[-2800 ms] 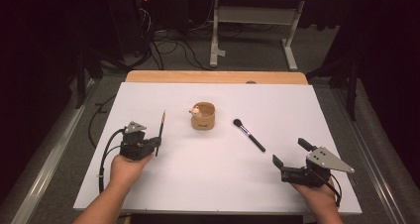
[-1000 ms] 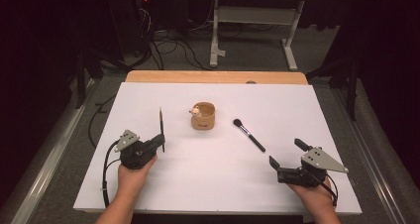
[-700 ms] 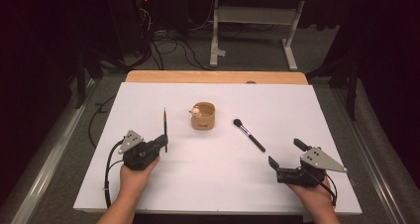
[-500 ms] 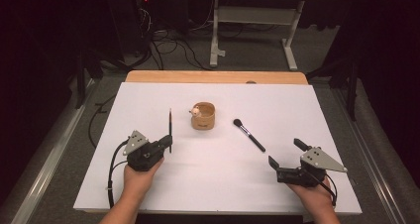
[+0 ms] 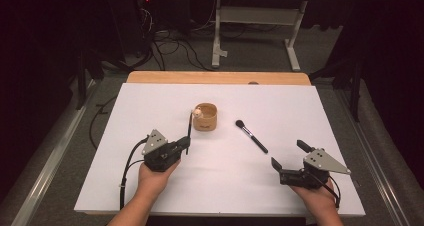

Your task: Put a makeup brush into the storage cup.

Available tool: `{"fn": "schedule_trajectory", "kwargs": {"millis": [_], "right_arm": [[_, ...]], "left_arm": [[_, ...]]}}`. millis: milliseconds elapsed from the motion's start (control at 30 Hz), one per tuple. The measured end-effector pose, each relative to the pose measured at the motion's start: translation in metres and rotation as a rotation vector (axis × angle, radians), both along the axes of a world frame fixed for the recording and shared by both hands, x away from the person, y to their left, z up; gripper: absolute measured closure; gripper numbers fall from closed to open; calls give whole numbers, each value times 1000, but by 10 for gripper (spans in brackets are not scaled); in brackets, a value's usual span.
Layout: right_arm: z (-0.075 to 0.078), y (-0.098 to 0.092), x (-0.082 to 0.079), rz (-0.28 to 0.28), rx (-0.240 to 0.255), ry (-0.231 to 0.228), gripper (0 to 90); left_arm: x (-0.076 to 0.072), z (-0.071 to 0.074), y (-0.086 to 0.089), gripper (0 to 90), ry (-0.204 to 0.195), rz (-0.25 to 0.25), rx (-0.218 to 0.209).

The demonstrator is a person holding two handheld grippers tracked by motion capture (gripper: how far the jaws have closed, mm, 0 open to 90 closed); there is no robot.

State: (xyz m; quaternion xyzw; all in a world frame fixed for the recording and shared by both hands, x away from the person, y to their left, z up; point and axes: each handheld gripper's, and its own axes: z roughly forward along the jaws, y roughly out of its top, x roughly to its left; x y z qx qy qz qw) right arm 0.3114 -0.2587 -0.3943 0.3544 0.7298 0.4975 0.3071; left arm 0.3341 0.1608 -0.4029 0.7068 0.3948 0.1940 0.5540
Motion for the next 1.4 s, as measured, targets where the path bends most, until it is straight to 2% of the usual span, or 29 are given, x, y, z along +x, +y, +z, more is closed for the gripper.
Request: {"fn": "schedule_trajectory", "kwargs": {"millis": [400, 733, 867, 1067, 1400], "right_arm": [[0, 1, 0, -5, -4, 5, 9], [-1, 2, 0, 2, -8, 2, 9], [-2, 3, 0, 4, -9, 6, 10], [-4, 7, 1, 4, -12, 11, 9], [0, 20, 6, 21, -1, 22, 9]], "left_arm": [[1, 8, -33, 845, -18, -88, -26], [0, 8, -54, 845, -26, -148, -30], [-1, 7, -56, 845, -26, -166, -31], [-1, 9, -54, 845, -34, -180, -67], [0, 6, -54, 844, -34, -191, -49]]}}
